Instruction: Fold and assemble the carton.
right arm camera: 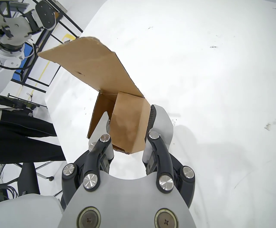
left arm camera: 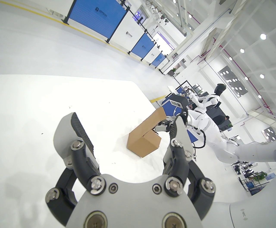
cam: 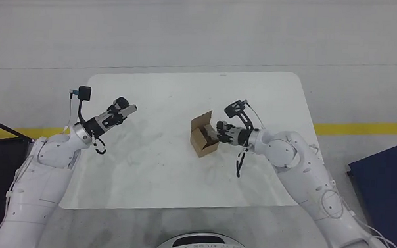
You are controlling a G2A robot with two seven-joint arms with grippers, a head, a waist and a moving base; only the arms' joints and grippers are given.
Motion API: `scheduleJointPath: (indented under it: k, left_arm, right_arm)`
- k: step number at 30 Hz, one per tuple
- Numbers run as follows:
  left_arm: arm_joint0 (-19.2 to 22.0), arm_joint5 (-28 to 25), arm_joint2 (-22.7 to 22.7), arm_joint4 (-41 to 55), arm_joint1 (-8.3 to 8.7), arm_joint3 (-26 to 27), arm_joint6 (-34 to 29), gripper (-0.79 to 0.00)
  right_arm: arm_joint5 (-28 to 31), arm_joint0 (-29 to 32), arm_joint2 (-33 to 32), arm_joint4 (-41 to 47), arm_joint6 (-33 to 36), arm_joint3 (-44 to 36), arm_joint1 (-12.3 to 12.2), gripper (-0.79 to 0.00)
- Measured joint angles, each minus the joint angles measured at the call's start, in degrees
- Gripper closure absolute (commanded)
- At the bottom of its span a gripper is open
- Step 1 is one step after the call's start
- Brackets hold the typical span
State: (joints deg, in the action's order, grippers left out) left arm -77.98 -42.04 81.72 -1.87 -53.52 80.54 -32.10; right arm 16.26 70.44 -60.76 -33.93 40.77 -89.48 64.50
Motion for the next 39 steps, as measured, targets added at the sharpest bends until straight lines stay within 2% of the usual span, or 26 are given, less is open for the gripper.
scheduleJointPath:
  k: [2, 8, 9, 11, 14, 25, 30, 31, 32, 33, 35, 39]
  left_arm:
    - [0.0, 0.0, 0.0, 0.0, 0.00, 0.0, 0.0, -0.785]
    - [0.0, 0.0, 0.0, 0.0, 0.00, 0.0, 0.0, -0.785]
    - [0.0, 0.0, 0.0, 0.0, 0.00, 0.0, 0.0, -0.785]
    - [0.0, 0.0, 0.0, 0.0, 0.00, 0.0, 0.0, -0.785]
    - [0.0, 0.0, 0.0, 0.0, 0.00, 0.0, 0.0, -0.785]
    - [0.0, 0.0, 0.0, 0.0, 0.00, 0.0, 0.0, -0.785]
    - [0.0, 0.0, 0.0, 0.0, 0.00, 0.0, 0.0, -0.785]
    - [0.0, 0.0, 0.0, 0.0, 0.00, 0.0, 0.0, -0.785]
    - [0.0, 0.0, 0.0, 0.0, 0.00, 0.0, 0.0, -0.785]
    - [0.0, 0.0, 0.0, 0.0, 0.00, 0.0, 0.0, -0.785]
    - [0.0, 0.1, 0.0, -0.1, 0.00, 0.1, 0.0, -0.785]
    - [-0.2, 1.5, 0.0, -3.5, 0.01, 1.5, 0.4, -0.785]
  right_arm:
    - [-1.7, -0.3, 0.8, -1.6, 0.5, -0.5, 0.1, -0.292]
    - [-7.5, -1.0, 3.1, -7.0, 2.7, -2.1, 0.4, -0.249]
    - [-8.4, -1.2, 3.4, -8.0, 3.2, -2.3, 0.5, -0.225]
    - [-10.5, -1.5, 4.3, -10.2, 4.3, -3.1, 0.6, -0.092]
    - [-13.9, -2.0, 5.5, -13.9, 6.4, -4.6, 0.8, 0.000]
    - [-34.6, -4.4, 15.0, -40.0, 23.6, -15.2, 2.4, 0.000]
    - [-40.0, -3.1, 14.6, -40.7, 24.2, -18.0, 3.1, 0.000]
    - [-41.5, -2.3, 13.6, -38.9, 23.1, -18.2, 3.3, -0.049]
    - [-42.6, -1.7, 12.8, -37.3, 22.2, -18.2, 3.4, -0.185]
    - [-43.5, -1.0, 11.9, -35.4, 21.0, -18.2, 3.5, -0.256]
    - [-44.2, 1.0, 9.6, -30.0, 17.3, -18.2, 3.6, -0.259]
    - [-42.3, 4.5, 6.1, -23.3, 12.0, -17.6, 3.5, -0.363]
